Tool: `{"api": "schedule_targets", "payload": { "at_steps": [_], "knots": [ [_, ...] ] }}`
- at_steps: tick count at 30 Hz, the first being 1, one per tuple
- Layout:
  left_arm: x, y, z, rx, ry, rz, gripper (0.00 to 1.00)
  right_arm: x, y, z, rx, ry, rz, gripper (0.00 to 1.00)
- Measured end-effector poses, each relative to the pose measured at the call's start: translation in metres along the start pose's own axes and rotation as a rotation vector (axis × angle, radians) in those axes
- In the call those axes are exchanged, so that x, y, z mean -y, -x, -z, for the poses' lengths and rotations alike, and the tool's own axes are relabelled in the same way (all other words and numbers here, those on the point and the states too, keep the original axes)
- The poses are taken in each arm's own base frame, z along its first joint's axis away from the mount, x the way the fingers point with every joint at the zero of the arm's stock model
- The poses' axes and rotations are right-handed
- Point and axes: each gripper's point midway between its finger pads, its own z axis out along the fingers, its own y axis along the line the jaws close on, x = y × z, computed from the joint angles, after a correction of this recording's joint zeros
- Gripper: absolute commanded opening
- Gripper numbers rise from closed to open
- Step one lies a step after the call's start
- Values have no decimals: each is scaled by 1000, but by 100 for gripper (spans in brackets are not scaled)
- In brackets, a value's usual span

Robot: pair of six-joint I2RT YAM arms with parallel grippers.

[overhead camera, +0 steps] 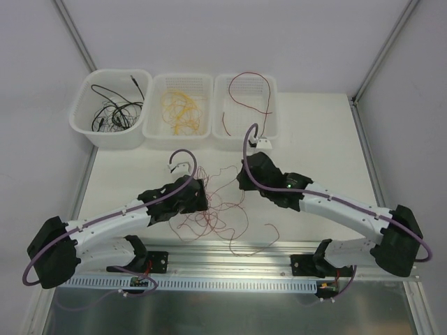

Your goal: Untangle the cables

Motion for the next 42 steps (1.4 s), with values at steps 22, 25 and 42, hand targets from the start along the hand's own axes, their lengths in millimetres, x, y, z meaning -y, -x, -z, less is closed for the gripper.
{"api": "schedule_targets", "payload": {
  "at_steps": [22, 25, 42],
  "knots": [
    [-16, -32, -42, -109, 133, -5, 0, 51, 37, 83, 93, -91, 189, 1],
    [-7, -26, -45, -92, 98, 19, 0, 69, 43, 101, 114, -136, 199, 3],
    [-75, 38, -18, 69, 182, 137, 0, 175, 105, 211, 413, -465, 136, 3]
  ]
}}
